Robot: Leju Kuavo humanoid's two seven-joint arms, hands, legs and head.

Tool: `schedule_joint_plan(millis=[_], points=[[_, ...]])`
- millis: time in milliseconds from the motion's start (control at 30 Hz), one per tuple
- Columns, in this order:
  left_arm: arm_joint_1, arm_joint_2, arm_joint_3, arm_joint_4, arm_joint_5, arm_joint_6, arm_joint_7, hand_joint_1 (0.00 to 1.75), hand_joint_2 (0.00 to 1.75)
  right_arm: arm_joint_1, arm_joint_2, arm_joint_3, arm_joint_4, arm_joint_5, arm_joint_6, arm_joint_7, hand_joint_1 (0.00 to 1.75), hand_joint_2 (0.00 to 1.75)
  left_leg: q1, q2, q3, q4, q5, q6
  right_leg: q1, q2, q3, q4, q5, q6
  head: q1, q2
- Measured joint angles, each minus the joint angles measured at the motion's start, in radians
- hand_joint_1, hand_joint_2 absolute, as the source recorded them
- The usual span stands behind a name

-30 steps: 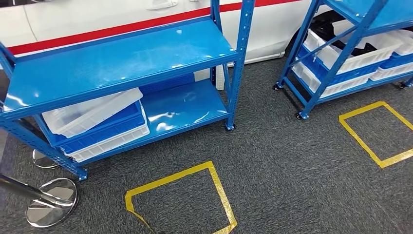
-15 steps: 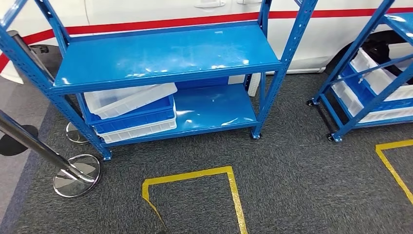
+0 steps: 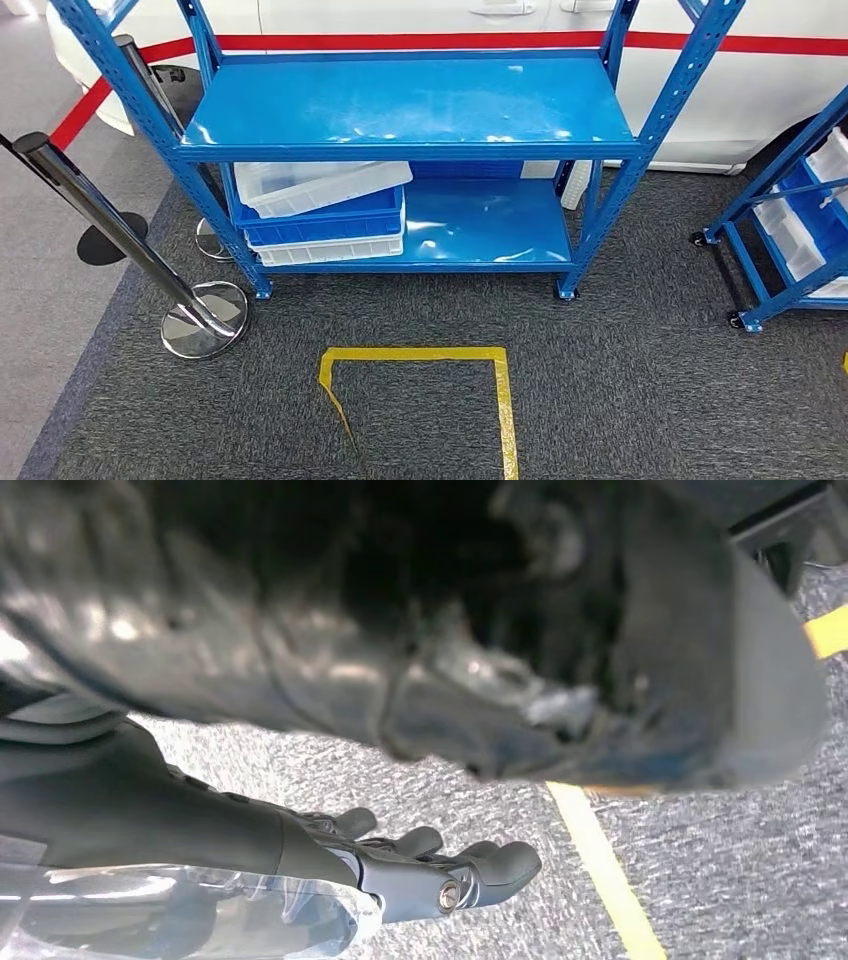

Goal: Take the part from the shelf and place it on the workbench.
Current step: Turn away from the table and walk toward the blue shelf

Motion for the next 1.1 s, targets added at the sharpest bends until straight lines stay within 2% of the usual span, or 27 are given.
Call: schedule_joint_plan(millis=[33, 67, 133, 200, 267, 300, 333, 367, 400, 433, 467, 500, 533, 567, 667, 700, 767, 833, 900, 933, 967, 1033, 1067, 1100], points=[[-0.001, 0.0, -0.001, 0.0, -0.001, 0.001, 0.002, 0.0, 1.31, -0.002, 0.0, 0.0, 0.0, -0.003, 0.001, 0.005, 0.0, 0.0, -0.003, 0.005, 0.024, -0.043, 0.009, 0.006, 0.001, -0.002, 0.0, 0.0, -0.001, 0.004, 0.0, 0.0], [-0.001, 0.0, -0.002, 0.0, -0.002, 0.002, 0.004, 0.0, 1.75, -0.003, 0.0, 0.0, 0.0, -0.006, 0.005, 0.012, 0.0, 0.0, -0.005, 0.008, 0.035, -0.062, 0.008, 0.01, 0.002, -0.003, 0.0, 0.0, -0.002, 0.009, 0.001, 0.0], [0.0, 0.0, -0.004, 0.0, -0.004, 0.002, 0.011, 0.0, 1.75, -0.003, 0.001, 0.0, 0.0, -0.015, 0.025, 0.028, 0.0, 0.0, -0.006, 0.006, 0.038, -0.067, 0.009, 0.019, 0.004, -0.003, 0.002, -0.004, -0.001, 0.019, 0.001, 0.0], [0.001, 0.001, -0.005, 0.0, -0.006, 0.002, 0.016, 0.0, 1.75, -0.003, 0.001, 0.0, 0.0, -0.023, 0.05, 0.043, 0.0, 0.0, -0.001, 0.004, 0.046, -0.08, 0.014, 0.029, 0.002, 0.012, -0.005, 0.016, -0.019, 0.029, 0.003, 0.0], [0.0, 0.001, -0.006, 0.0, -0.007, 0.001, 0.018, 0.0, 1.75, -0.001, 0.001, 0.0, 0.0, -0.028, 0.065, 0.051, 0.0, 0.87, 0.002, 0.002, 0.05, -0.089, 0.017, 0.037, -0.001, 0.036, -0.049, 0.11, -0.071, 0.035, 0.007, 0.0], [-0.001, 0.0, -0.006, 0.0, -0.007, 0.001, 0.019, 0.0, 1.75, 0.0, 0.001, 0.0, 0.0, -0.03, 0.069, 0.053, 0.0, 1.31, 0.002, 0.0, 0.05, -0.089, 0.017, 0.039, -0.002, 0.042, -0.084, 0.178, -0.102, 0.037, 0.009, 0.0], [-0.001, 0.0, -0.006, 0.0, -0.007, 0.001, 0.02, 0.0, 1.75, 0.002, 0.001, 0.0, 0.001, -0.033, 0.072, 0.055, 0.0, 1.75, 0.002, -0.002, 0.05, -0.088, 0.016, 0.04, -0.004, 0.045, -0.116, 0.238, -0.121, 0.039, 0.01, 0.0], [-0.001, 0.0, -0.006, 0.0, -0.006, 0.001, 0.02, 0.0, 1.75, 0.005, 0.001, 0.0, 0.001, -0.034, 0.073, 0.057, 0.0, 1.75, 0.002, -0.005, 0.05, -0.088, 0.016, 0.04, -0.005, 0.046, -0.137, 0.271, -0.123, 0.041, 0.01, 0.0], [0.0, 0.001, -0.006, 0.0, -0.003, 0.001, 0.021, 0.0, 1.75, 0.008, 0.001, 0.0, 0.001, -0.036, 0.074, 0.06, 0.0, 1.75, 0.002, -0.009, 0.051, -0.087, 0.015, 0.04, -0.007, 0.046, -0.139, 0.266, -0.104, 0.043, 0.01, 0.0], [0.0, 0.001, -0.006, 0.0, 0.001, 0.002, 0.022, 0.0, 1.75, 0.009, 0.001, 0.0, 0.001, -0.038, 0.074, 0.066, 0.0, 1.75, 0.003, -0.013, 0.052, -0.086, 0.014, 0.038, -0.01, 0.046, -0.122, 0.222, -0.068, 0.044, 0.01, 0.0], [0.001, 0.0, -0.006, 0.0, 0.006, 0.003, 0.022, 0.0, 1.75, 0.01, 0.001, 0.0, 0.001, -0.039, 0.074, 0.073, 0.0, 1.75, 0.003, -0.016, 0.053, -0.082, 0.012, 0.035, -0.013, 0.048, -0.091, 0.15, -0.028, 0.045, 0.01, 0.0], [0.001, 0.001, -0.006, 0.0, 0.01, 0.004, 0.023, 0.0, 1.75, 0.012, 0.001, 0.0, 0.002, -0.041, 0.072, 0.081, 0.0, 1.75, 0.002, -0.019, 0.052, -0.077, 0.009, 0.03, -0.014, 0.052, -0.062, 0.083, -0.001, 0.045, 0.01, 0.0], [0.001, 0.001, -0.005, 0.0, 0.012, 0.006, 0.023, 0.0, 1.75, 0.015, 0.0, -0.001, 0.002, -0.043, 0.072, 0.088, 0.0, 1.75, 0.002, -0.021, 0.051, -0.073, 0.006, 0.025, -0.014, 0.055, -0.042, 0.036, 0.014, 0.043, 0.01, 0.0], [0.003, 0.001, -0.002, 0.0, 0.012, 0.005, 0.022, 0.0, 1.75, 0.02, 0.0, -0.004, 0.003, -0.045, 0.072, 0.092, 0.0, 1.75, 0.0, -0.023, 0.05, -0.07, 0.004, 0.019, -0.013, 0.058, -0.031, 0.011, 0.017, 0.039, 0.01, 0.0], [0.016, 0.002, 0.022, -0.001, -0.003, -0.008, 0.008, 0.0, 1.75, 0.045, 0.0, -0.03, 0.003, -0.047, 0.084, 0.092, 0.0, 1.75, 0.003, -0.024, 0.049, -0.066, -0.002, 0.003, -0.008, 0.057, -0.026, 0.006, 0.017, 0.019, 0.01, 0.0], [0.023, 0.002, 0.032, -0.001, -0.01, -0.015, 0.001, 0.0, 1.75, 0.05, 0.0, -0.042, 0.003, -0.046, 0.089, 0.088, 0.0, 1.75, 0.004, -0.022, 0.042, -0.048, -0.015, -0.002, -0.009, 0.055, -0.024, 0.004, 0.019, 0.012, 0.008, 0.0], [0.036, 0.003, 0.052, -0.002, -0.023, -0.027, -0.01, 0.0, 1.75, 0.056, 0.0, -0.064, 0.002, -0.044, 0.098, 0.08, 0.0, 1.75, 0.006, -0.017, 0.013, 0.021, -0.058, -0.008, -0.01, 0.054, -0.022, 0.001, 0.022, 0.002, 0.005, 0.0], [0.05, 0.005, 0.075, -0.002, -0.034, -0.039, -0.022, 0.0, 1.75, 0.058, 0.0, -0.086, -0.001, -0.041, 0.106, 0.073, 0.0, 1.75, 0.005, -0.015, -0.042, 0.138, -0.114, -0.011, -0.007, 0.051, -0.022, 0.001, 0.021, -0.002, 0.002, 0.0], [0.063, 0.009, 0.105, -0.002, -0.046, -0.051, -0.034, 0.0, 1.75, 0.06, 0.0, -0.11, -0.007, -0.038, 0.114, 0.065, 0.0, 1.75, 0.005, -0.013, -0.081, 0.223, -0.14, -0.011, -0.003, 0.044, -0.021, 0.001, 0.019, -0.004, 0.003, 0.0], [0.07, 0.012, 0.12, -0.002, -0.052, -0.056, -0.039, 0.0, 1.31, 0.06, 0.0, -0.121, -0.012, -0.037, 0.119, 0.061, 0.0, 1.75, 0.005, -0.012, -0.076, 0.217, -0.128, -0.009, -0.001, 0.042, -0.02, 0.001, 0.018, -0.005, 0.003, 0.0], [0.078, 0.015, 0.136, -0.002, -0.058, -0.063, -0.044, 0.0, 0.87, 0.06, 0.0, -0.133, -0.019, -0.035, 0.123, 0.058, 0.0, 1.75, 0.004, -0.011, -0.052, 0.173, -0.1, -0.004, 0.001, 0.041, -0.018, 0.001, 0.017, -0.005, 0.003, 0.0], [0.101, 0.022, 0.17, -0.002, -0.072, -0.077, -0.055, 0.0, 0.0, 0.06, 0.001, -0.164, -0.035, -0.033, 0.134, 0.051, 0.0, 1.75, -0.002, -0.005, 0.024, 0.03, -0.039, 0.01, 0.004, 0.041, -0.013, 0.002, 0.014, -0.003, 0.003, 0.0], [0.112, 0.024, 0.187, -0.002, -0.079, -0.084, -0.061, 0.0, 0.0, 0.061, 0.001, -0.181, -0.043, -0.033, 0.138, 0.047, 0.0, 1.75, -0.005, -0.002, 0.054, -0.026, -0.023, 0.015, 0.005, 0.041, -0.012, 0.002, 0.013, 0.0, 0.003, 0.0], [0.122, 0.027, 0.206, -0.002, -0.085, -0.09, -0.067, 0.0, 0.0, 0.063, 0.002, -0.2, -0.049, -0.032, 0.144, 0.043, 0.0, 1.75, -0.008, -0.001, 0.069, -0.058, -0.018, 0.019, 0.005, 0.04, -0.013, 0.002, 0.012, 0.004, 0.003, 0.0]])
